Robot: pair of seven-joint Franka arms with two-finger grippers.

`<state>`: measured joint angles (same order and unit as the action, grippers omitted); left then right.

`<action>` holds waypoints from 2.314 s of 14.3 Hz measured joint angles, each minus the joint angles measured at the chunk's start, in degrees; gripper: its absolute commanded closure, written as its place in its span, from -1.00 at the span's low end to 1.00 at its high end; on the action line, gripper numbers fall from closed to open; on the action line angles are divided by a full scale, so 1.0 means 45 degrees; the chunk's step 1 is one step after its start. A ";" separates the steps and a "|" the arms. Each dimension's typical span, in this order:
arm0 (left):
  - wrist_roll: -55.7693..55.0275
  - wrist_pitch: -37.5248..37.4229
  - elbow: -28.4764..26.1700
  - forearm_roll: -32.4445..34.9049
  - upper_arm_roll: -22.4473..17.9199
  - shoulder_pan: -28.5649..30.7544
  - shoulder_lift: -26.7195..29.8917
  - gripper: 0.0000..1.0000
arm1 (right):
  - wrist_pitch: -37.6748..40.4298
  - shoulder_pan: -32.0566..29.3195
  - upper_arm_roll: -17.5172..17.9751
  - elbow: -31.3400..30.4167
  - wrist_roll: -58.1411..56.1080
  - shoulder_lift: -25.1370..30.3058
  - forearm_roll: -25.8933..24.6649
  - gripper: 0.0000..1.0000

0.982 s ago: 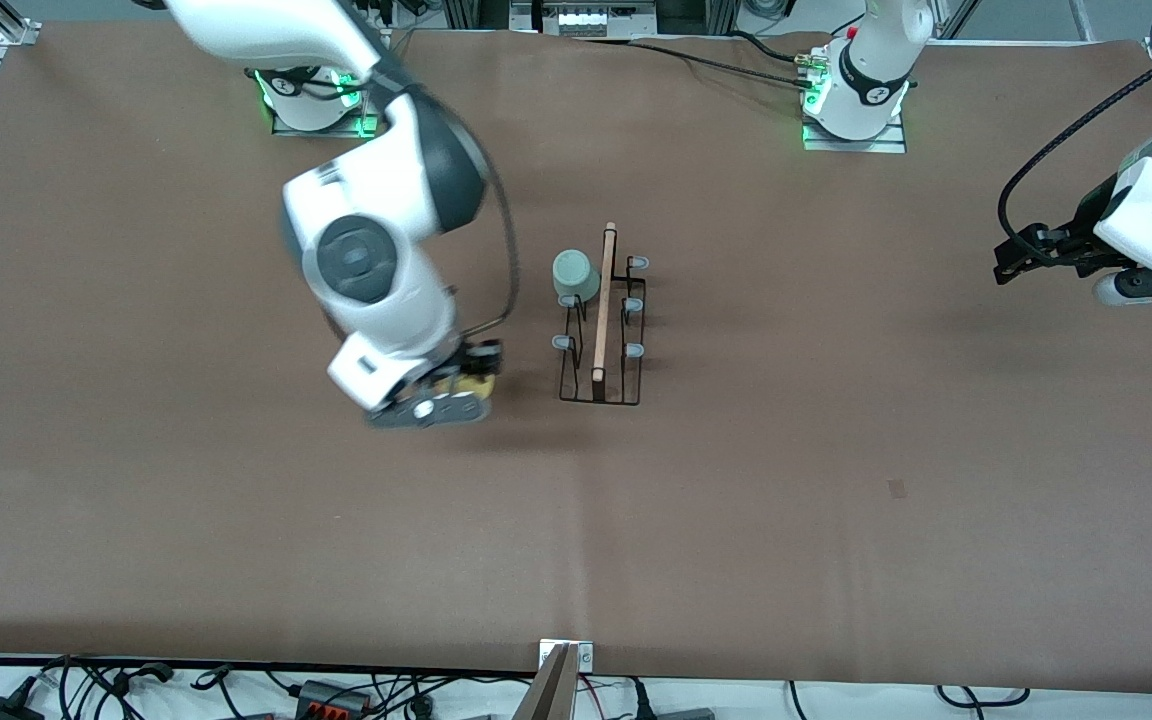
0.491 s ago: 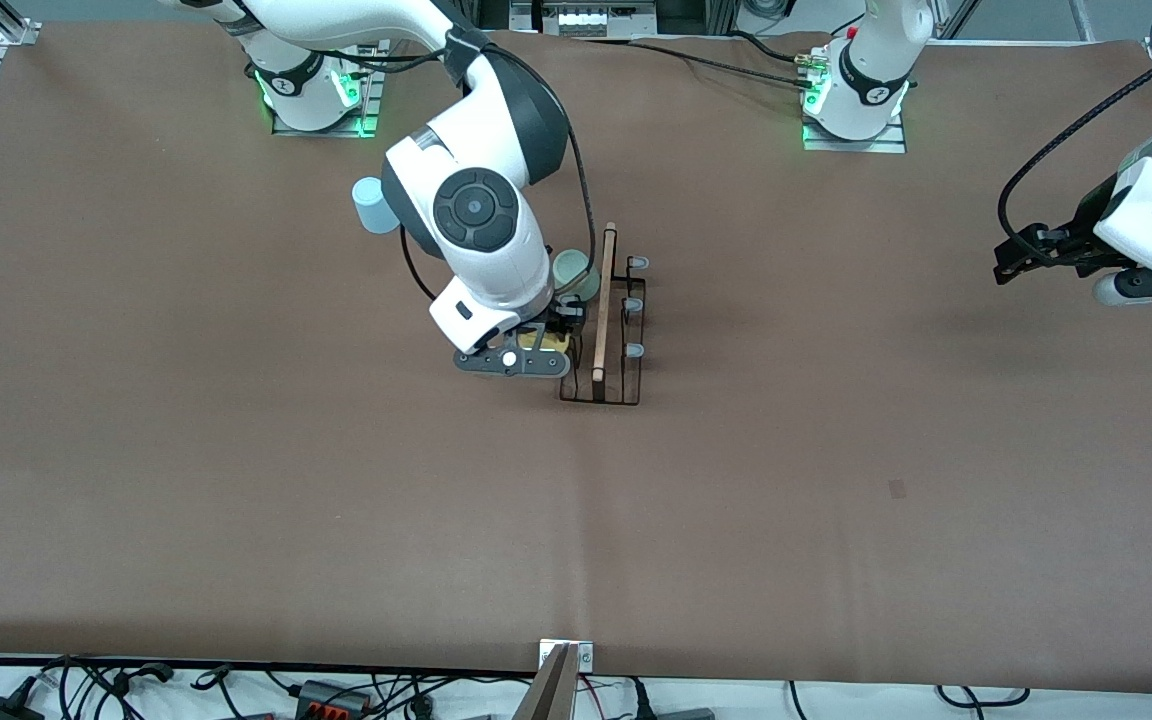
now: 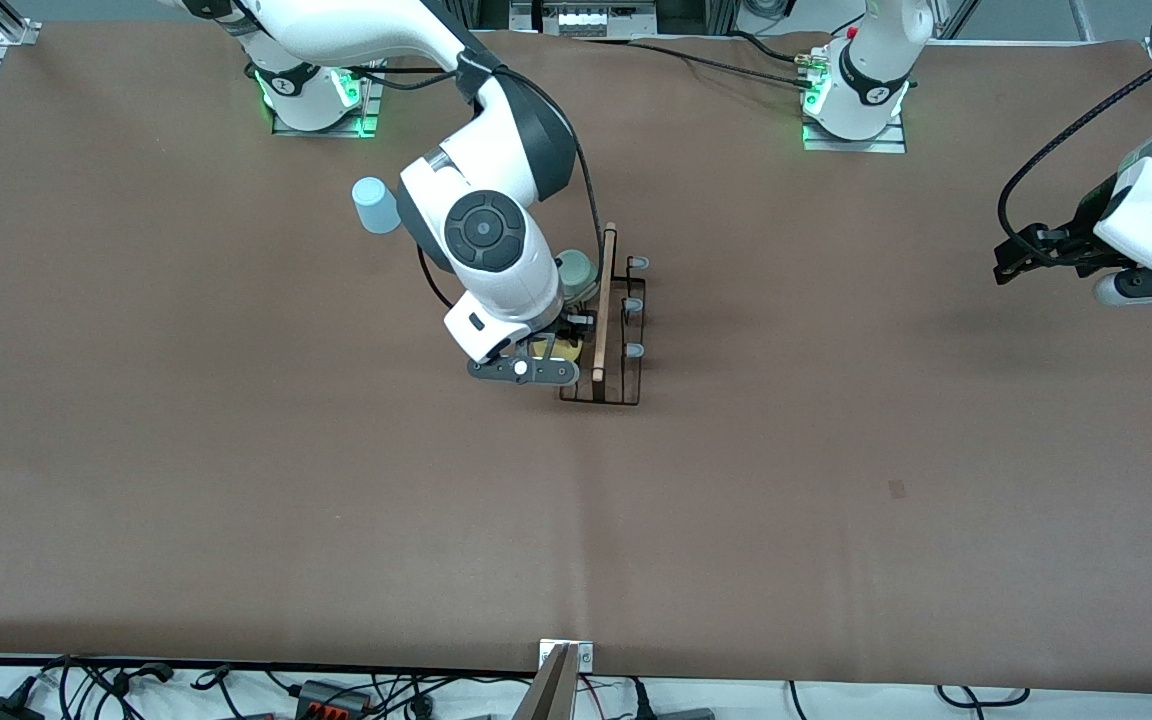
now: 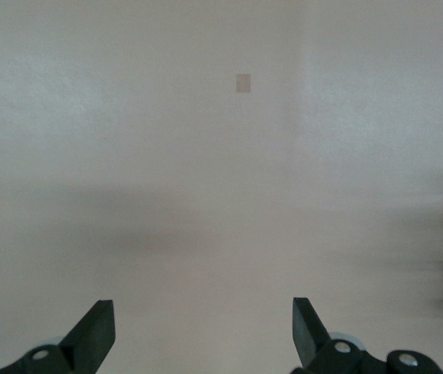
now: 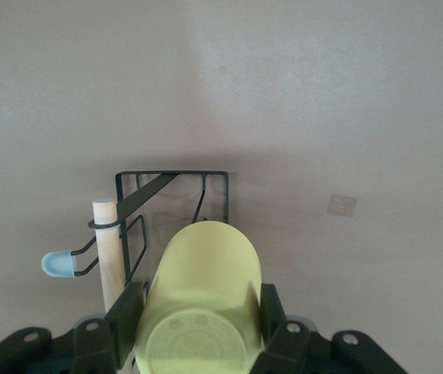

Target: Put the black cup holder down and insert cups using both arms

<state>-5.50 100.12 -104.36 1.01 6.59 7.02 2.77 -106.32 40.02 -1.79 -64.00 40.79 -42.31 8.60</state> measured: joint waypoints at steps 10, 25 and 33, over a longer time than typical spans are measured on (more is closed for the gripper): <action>0.0000 0.0000 0.0000 0.0000 0.0000 0.0000 0.0000 -1.00 | -0.0649 0.0029 -0.0008 -0.0010 0.0004 -0.0544 0.0002 0.53; 0.0000 0.0000 0.0000 0.0000 0.0000 0.0000 0.0000 -1.00 | -0.0940 0.0003 -0.0153 0.0150 0.0015 -0.0760 0.0002 -1.00; 0.0000 0.0000 0.0001 0.0000 0.0000 0.0001 0.0000 -1.00 | 0.1810 -0.2686 -0.1010 0.0326 -0.2975 0.1789 -0.0020 -1.00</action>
<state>-5.50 100.12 -104.36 1.01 6.60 7.02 2.77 -98.17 27.93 -6.33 -62.53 27.41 -34.26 8.52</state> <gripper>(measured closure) 0.000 0.000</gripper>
